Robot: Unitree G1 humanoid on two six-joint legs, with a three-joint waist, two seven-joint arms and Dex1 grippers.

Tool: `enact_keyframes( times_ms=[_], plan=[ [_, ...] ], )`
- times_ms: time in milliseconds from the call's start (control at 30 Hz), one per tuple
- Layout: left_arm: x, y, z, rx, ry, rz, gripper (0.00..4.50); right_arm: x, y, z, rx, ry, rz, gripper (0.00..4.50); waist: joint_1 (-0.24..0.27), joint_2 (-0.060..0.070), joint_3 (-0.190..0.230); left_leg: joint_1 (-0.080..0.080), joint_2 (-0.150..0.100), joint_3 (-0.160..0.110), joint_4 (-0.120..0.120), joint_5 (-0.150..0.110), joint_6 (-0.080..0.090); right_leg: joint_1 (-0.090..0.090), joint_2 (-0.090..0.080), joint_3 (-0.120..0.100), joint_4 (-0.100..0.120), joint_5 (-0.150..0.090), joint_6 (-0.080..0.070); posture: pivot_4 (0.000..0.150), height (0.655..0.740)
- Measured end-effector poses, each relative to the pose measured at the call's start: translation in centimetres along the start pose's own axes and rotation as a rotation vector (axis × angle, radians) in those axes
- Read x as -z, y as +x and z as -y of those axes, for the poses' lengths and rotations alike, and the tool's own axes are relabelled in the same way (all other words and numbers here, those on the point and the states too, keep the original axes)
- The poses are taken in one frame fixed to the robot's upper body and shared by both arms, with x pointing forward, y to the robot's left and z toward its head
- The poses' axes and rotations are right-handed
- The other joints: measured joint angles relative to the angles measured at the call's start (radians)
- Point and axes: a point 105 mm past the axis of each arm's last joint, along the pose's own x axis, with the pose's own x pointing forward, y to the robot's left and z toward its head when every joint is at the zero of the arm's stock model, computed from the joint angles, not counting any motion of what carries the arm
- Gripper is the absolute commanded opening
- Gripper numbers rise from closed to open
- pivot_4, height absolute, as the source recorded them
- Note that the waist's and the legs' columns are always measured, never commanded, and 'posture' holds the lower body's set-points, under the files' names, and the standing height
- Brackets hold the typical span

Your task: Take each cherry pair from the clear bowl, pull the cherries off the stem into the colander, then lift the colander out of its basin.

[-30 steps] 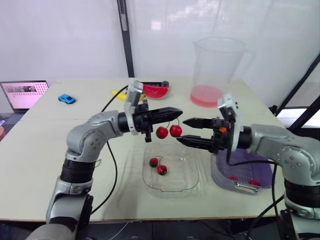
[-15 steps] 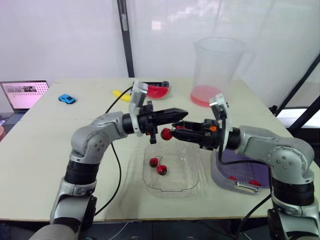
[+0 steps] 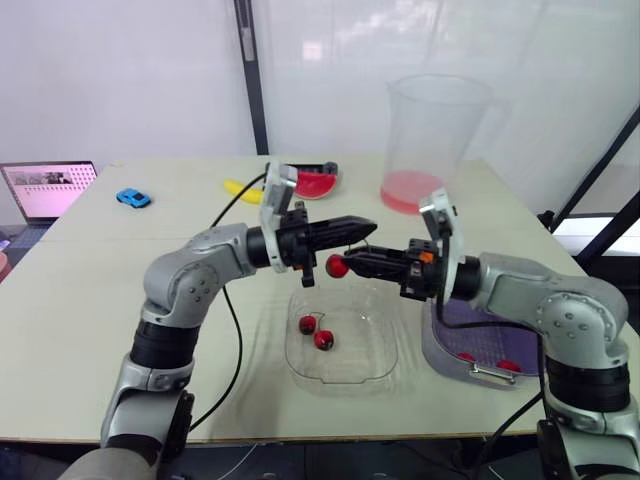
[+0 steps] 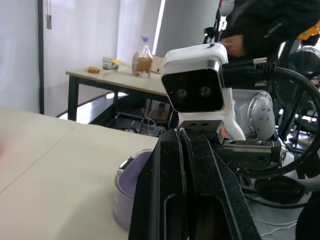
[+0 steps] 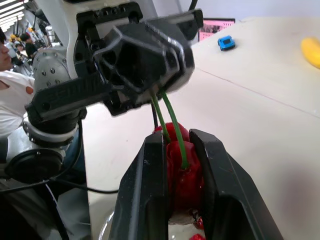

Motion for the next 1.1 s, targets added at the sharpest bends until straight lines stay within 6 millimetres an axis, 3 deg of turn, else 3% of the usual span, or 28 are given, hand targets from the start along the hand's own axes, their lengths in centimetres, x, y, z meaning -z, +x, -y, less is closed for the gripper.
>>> enact_keyframes(
  times_ms=[333,467,700,800,933,1000,1100],
  plan=[
    [0.5,0.2,0.0,0.000,-0.002,-0.020,0.00,1.1,-1.2,-0.4,-0.022,-0.017,-0.081,0.32,0.002,0.000,0.000,0.000,0.000,0.000,0.000,0.000,0.000,0.000,0.000,0.000,0.000,0.000,0.000,0.150,0.7400],
    [0.1,0.1,-0.1,-0.007,0.019,-0.002,0.00,3.2,-1.8,-0.7,-0.028,0.029,-0.194,0.32,0.002,0.000,0.000,0.000,0.000,0.000,0.000,0.000,0.000,0.001,0.000,0.000,-0.001,0.000,0.000,0.150,0.7400],
    [-0.1,0.1,-0.1,-0.008,0.033,0.008,0.00,1.8,-2.8,-1.7,-0.057,-0.028,-0.231,0.32,0.009,0.000,0.000,0.000,0.000,0.000,0.001,0.000,0.001,0.001,0.000,-0.001,-0.001,0.000,0.000,0.150,0.7400],
    [-0.1,0.1,-0.1,-0.010,0.034,0.010,0.00,1.0,-4.5,-0.8,0.004,-0.059,-0.264,0.32,0.022,0.000,0.000,-0.001,0.000,0.000,0.002,-0.001,0.001,0.001,0.000,-0.001,-0.002,0.000,0.000,0.150,0.7400],
    [0.4,-0.6,-0.5,-0.051,0.017,0.013,0.00,-0.9,-10.4,3.7,0.302,-0.138,-0.351,0.32,0.028,0.000,0.001,-0.003,-0.001,0.000,0.006,-0.002,0.003,0.004,0.000,-0.002,-0.006,0.000,0.000,0.150,0.7400],
    [0.8,-0.8,-0.6,-0.063,0.006,0.012,0.00,-0.8,-12.6,5.1,0.381,-0.166,-0.407,0.32,0.024,0.000,0.001,-0.003,0.000,0.001,0.005,-0.002,0.003,0.004,0.001,-0.003,-0.007,0.000,0.000,0.150,0.7400],
    [0.9,-0.9,-0.5,-0.070,0.008,0.011,0.00,0.4,-14.1,6.8,0.427,-0.195,-0.481,0.32,0.015,0.000,0.000,-0.002,0.001,0.001,0.005,-0.002,0.004,0.004,0.001,-0.003,-0.007,0.000,0.000,0.150,0.7400]
  ],
)
